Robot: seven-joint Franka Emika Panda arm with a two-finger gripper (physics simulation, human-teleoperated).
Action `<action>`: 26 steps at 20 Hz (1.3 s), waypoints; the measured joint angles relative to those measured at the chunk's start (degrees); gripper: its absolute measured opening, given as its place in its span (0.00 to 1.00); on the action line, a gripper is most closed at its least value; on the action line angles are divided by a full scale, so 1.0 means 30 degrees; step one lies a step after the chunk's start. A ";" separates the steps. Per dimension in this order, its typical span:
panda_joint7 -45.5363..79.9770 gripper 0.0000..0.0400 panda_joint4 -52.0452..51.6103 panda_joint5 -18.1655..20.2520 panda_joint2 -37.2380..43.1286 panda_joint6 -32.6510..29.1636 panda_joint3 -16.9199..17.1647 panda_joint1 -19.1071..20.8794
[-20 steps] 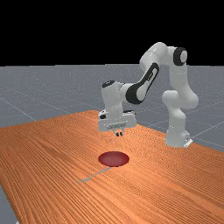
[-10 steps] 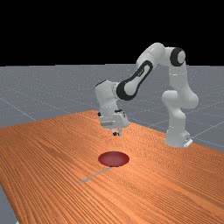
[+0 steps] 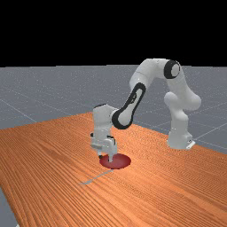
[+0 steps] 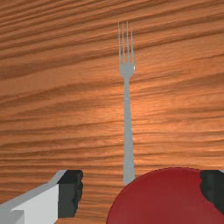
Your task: Put the fork on the plate
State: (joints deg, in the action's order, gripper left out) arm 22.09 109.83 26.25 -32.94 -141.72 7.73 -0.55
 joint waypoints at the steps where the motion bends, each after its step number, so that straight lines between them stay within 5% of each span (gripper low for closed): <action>1: 0.0051 1.00 -0.1099 0.0013 -0.1447 -0.0469 -0.0044 0.0040; 4: 0.0615 0.99 -0.3385 -0.0019 -0.4358 -0.1239 -0.0091 -0.0062; 6: 0.1764 0.64 -0.4710 -0.0410 -0.5233 -0.1271 0.0424 -0.0244; 7: 0.2262 0.55 -0.5278 -0.0759 -0.5633 -0.1303 0.0721 -0.0538; 11: 0.3723 0.68 -0.6035 -0.1905 -0.6234 -0.1360 0.1592 -0.1660; 13: 0.3881 0.83 -0.6142 -0.2150 -0.6325 -0.1545 0.1595 -0.1855; 14: 0.3895 0.82 -0.6173 -0.2240 -0.6365 -0.1606 0.1602 -0.1853; 16: 0.3814 0.70 -0.6104 -0.2363 -0.6330 -0.1642 0.1607 -0.1750; 18: 0.3665 0.30 -0.5829 -0.2386 -0.6120 -0.1665 0.1474 -0.1837; 19: 0.3648 0.22 -0.5706 -0.2397 -0.6003 -0.1576 0.1406 -0.1929; 26: 0.3647 0.22 -0.5332 -0.2445 -0.4836 -0.0930 0.1406 -0.2108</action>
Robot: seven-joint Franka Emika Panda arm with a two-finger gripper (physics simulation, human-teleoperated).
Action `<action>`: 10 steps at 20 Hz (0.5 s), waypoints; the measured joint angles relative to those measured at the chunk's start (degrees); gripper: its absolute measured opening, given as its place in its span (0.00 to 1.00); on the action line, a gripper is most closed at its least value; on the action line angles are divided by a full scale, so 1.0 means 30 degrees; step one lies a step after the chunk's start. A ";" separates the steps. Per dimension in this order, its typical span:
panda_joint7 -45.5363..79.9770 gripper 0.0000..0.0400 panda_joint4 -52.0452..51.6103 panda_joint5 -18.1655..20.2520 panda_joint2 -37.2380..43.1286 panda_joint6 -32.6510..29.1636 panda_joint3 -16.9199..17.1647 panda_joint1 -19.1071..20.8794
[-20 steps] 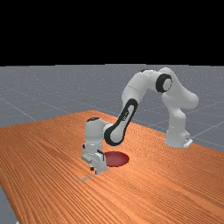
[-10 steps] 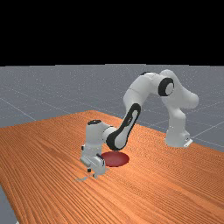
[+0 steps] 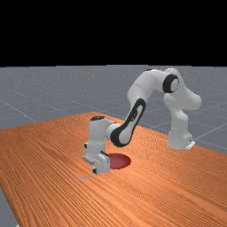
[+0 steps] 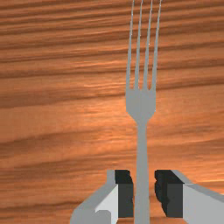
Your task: Put the fork on the plate
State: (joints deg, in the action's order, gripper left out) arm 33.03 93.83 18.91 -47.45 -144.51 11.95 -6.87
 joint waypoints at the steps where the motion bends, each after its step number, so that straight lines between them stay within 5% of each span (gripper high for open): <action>1: 0.0038 0.22 -0.0129 0.0046 0.0353 0.0246 -0.0037 0.0004; 5: 0.0813 0.22 -0.0703 -0.0218 0.2549 0.2063 0.0278 -0.0410; 10: 0.1264 0.22 0.6115 -0.1089 0.8470 0.2723 0.0963 -0.1395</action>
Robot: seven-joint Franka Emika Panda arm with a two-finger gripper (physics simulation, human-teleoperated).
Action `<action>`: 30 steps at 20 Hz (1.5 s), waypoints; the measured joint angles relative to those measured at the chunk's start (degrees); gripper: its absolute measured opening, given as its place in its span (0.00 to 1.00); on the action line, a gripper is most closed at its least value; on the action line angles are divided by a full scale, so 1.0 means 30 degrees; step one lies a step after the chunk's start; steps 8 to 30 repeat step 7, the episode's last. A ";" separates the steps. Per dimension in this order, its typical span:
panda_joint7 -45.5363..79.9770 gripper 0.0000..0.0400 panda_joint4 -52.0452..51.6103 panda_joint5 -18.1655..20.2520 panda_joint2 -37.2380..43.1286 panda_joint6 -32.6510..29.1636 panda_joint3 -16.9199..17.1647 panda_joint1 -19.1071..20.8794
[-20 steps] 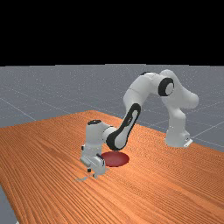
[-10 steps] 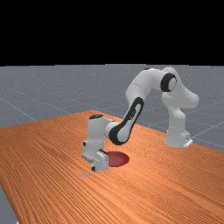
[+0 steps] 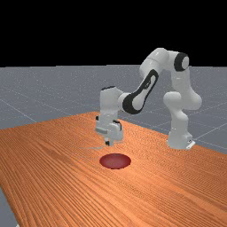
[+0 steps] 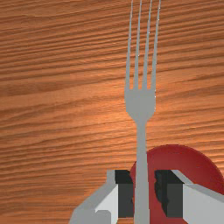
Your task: Put the fork on the plate
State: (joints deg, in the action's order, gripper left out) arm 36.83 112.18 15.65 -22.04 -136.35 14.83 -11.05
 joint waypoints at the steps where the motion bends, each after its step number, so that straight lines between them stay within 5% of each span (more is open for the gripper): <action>1: 0.0091 0.22 0.1641 -0.0134 0.0682 -0.0326 0.0132 -0.0122; 6: -0.1013 0.22 0.6965 -0.0176 0.0949 -0.3210 0.0689 0.0400; 30: -0.1173 0.22 0.7110 -0.0165 0.0536 -0.3472 0.0884 0.0677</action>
